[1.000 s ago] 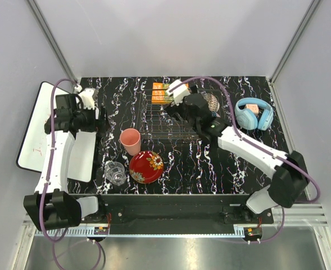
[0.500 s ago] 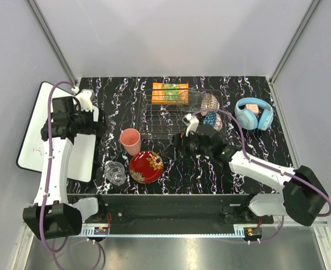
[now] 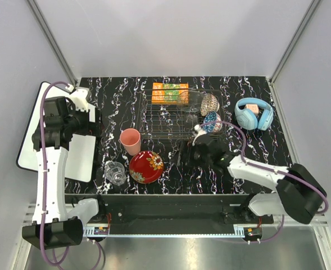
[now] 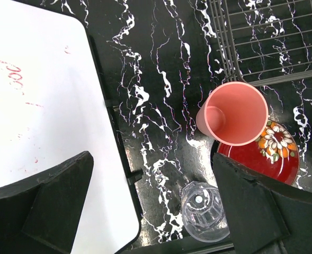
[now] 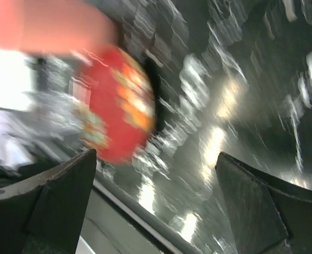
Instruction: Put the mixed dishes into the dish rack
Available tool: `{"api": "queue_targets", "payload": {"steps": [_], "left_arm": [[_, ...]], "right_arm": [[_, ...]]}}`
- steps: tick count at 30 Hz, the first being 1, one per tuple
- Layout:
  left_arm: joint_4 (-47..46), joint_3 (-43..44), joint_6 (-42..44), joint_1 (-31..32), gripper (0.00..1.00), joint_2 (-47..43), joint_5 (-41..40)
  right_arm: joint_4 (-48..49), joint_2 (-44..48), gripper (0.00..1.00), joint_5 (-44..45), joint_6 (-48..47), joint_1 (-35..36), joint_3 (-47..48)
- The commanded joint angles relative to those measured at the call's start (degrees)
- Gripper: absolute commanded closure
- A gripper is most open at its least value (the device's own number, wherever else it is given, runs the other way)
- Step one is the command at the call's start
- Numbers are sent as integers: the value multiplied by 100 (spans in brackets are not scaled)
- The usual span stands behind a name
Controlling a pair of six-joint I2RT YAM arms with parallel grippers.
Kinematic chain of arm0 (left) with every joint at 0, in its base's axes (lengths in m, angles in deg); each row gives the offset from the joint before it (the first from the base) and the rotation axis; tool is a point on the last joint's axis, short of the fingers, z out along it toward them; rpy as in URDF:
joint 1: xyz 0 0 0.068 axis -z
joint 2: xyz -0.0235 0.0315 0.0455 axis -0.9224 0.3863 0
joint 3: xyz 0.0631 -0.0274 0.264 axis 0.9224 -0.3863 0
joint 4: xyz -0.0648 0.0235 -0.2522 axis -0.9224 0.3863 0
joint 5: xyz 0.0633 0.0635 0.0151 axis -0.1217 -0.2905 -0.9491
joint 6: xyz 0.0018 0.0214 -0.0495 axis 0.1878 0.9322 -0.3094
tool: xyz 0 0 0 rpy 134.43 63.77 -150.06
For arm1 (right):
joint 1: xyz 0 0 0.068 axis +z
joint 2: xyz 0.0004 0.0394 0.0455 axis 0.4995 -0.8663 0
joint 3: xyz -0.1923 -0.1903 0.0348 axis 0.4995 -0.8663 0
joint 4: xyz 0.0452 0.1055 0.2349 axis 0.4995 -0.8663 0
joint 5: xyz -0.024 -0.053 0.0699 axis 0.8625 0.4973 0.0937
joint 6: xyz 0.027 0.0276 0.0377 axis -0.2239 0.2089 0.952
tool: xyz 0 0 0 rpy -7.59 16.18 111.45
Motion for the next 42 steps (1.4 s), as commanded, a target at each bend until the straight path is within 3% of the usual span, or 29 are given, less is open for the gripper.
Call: {"api": "queue_targets", "payload": {"steps": [1, 3, 14, 19, 31, 35, 38, 39, 42], "left_arm": [[3, 327, 78, -12, 1, -97, 36], [46, 371, 17, -12, 1, -62, 62], [82, 222, 25, 15, 1, -115, 133], [73, 108, 42, 15, 1, -88, 168], [29, -59, 60, 6, 1, -97, 115], [-15, -94, 78, 15, 1, -71, 98], [-32, -103, 104, 15, 1, -36, 36], [-41, -129, 104, 15, 1, -36, 19], [-76, -200, 104, 15, 1, -36, 10]], "right_arm": [[-113, -184, 0, 314, 97, 919, 169], [-332, -482, 0, 947, 140, 1272, 361], [-113, -1687, 9, 1056, 210, 1352, 925], [307, -1976, 19, 1320, 377, 1360, 960], [1021, -3190, 35, 538, 738, 1352, 1373], [986, -3269, 49, 564, 869, 1352, 1347], [907, -3304, 72, 599, 896, 1352, 1373], [889, -3322, 84, 599, 905, 1352, 1365], [819, -3296, 97, 661, 896, 1352, 1391]]}}
